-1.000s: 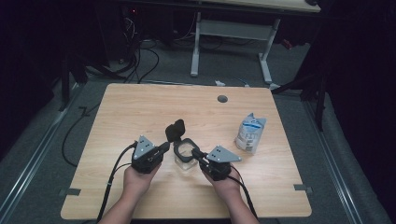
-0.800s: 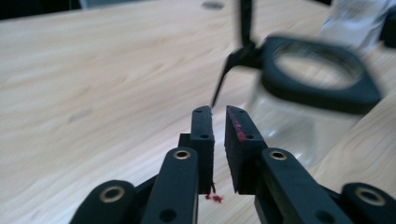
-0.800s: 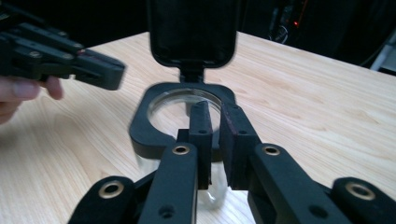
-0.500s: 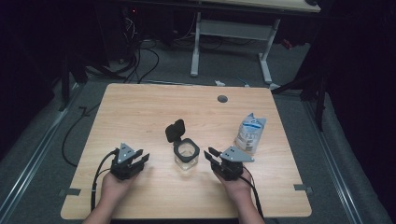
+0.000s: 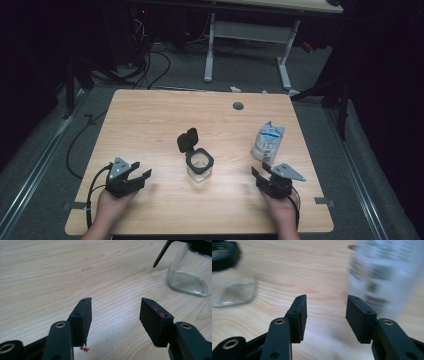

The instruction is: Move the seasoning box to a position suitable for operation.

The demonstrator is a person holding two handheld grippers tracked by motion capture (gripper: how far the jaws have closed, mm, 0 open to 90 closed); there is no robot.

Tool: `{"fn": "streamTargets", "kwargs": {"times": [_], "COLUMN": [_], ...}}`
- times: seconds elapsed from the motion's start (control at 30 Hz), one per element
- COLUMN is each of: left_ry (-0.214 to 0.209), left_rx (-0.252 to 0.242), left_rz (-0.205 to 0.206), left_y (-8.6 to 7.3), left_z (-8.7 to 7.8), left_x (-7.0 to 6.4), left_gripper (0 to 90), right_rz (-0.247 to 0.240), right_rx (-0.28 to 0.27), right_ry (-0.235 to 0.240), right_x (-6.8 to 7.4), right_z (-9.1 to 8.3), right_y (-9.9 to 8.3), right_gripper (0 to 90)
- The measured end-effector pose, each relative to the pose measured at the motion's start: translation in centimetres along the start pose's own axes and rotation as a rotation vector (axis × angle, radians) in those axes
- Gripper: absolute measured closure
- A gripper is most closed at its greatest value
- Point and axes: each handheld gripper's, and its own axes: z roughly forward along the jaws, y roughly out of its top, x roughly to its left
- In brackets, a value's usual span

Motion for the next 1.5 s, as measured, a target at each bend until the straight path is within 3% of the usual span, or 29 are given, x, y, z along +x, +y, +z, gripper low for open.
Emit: {"fn": "streamTargets", "kwargs": {"times": [0.23, 0.37, 0.43, 0.57, 0.77, 0.87, 1.23, 1.5], "left_ry": [-0.018, -0.019, -0.018, -0.016, -0.012, -0.013, -0.028, -0.027], "left_rx": [-0.02, -0.013, -0.014, -0.012, -0.01, -0.014, -0.009, -0.013], "left_rz": [-0.005, -0.009, -0.009, -0.018, -0.025, -0.032, -0.037, -0.038], "left_y": [-0.4, -0.6, -0.6, -0.7, -0.8, -0.8, -0.7, -0.8], "left_z": [-0.5, -0.5, -0.4, -0.3, -0.3, -0.3, -0.3, -0.4], "left_x": [0.3, 0.3, 0.3, 0.4, 0.5, 0.5, 0.5, 0.5], "left_gripper": [36.6, 36.3, 36.5, 36.6, 36.7, 36.8, 37.6, 37.8], "right_rz": [0.023, 0.007, 0.023, 0.017, 0.018, -0.009, -0.025, -0.01], "right_rx": [0.037, 0.058, 0.059, 0.068, 0.088, 0.083, 0.089, 0.091], "right_ry": [-0.084, -0.081, -0.075, -0.06, -0.024, -0.01, -0.012, -0.011], "right_x": [-2.9, -3.7, -4.6, -5.5, -5.6, -5.1, -4.1, -3.6], "right_z": [0.0, 0.9, 1.5, 2.6, 3.4, 3.4, 2.9, 2.7], "right_y": [0.5, 0.9, 1.2, 1.3, 0.9, 0.9, 0.9, 1.0], "right_gripper": [44.4, 37.1, 34.9, 36.1, 42.3, 45.9, 55.9, 60.3]}}
